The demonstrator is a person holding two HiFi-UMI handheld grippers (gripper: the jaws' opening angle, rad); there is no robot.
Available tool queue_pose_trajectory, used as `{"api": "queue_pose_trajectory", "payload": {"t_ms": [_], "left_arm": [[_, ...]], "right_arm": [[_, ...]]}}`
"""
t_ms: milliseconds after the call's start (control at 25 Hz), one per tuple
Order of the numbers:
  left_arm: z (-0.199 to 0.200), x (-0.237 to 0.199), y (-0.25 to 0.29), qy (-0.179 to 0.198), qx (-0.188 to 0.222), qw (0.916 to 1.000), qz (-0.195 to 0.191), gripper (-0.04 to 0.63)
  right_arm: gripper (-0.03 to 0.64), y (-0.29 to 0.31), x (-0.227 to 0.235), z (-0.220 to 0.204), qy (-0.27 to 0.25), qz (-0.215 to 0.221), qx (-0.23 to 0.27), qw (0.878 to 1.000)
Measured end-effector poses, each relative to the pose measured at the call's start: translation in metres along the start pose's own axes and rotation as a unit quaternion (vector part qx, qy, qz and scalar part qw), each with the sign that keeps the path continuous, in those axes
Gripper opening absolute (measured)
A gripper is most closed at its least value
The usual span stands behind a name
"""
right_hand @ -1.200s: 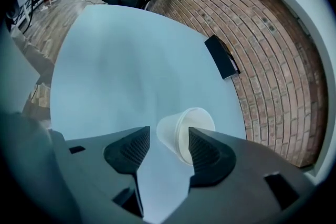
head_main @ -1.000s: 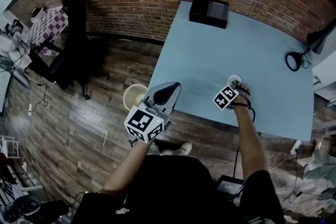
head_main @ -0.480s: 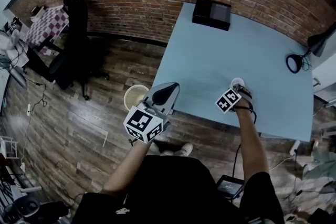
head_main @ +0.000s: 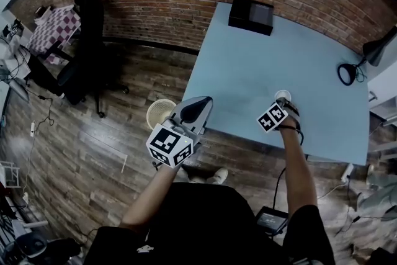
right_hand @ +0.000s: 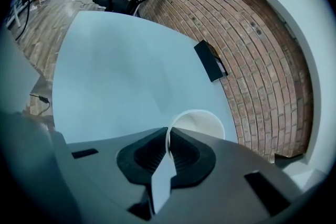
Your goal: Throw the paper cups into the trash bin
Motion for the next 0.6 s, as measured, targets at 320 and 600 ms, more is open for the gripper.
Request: {"api": "queue_pose_trajectory", "payload": {"t_ms": [320, 600], "left_arm": [[-0.002, -0.015, -0.022, -0.01, 0.009, 0.9994, 0.031, 0.003], [-0.001, -0.039, -0.045, -0.011, 0.011, 0.9978, 0.065, 0.003]], "right_arm": [[0.012, -0.009, -0.009, 0.03, 0.007, 0.009, 0.032, 0.999], [0.012, -0.028, -0.011, 0.071, 0.04, 0.017, 0.094, 0.995]]}}
Point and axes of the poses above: the fingertips, and each gripper's own axes: y forward along the fingers, x to its right, z out of its top, the point moved 4 cm from there along -y, backward along the fingers, and after that the axes turned 6 degrees about z, right-handed, at the moved point
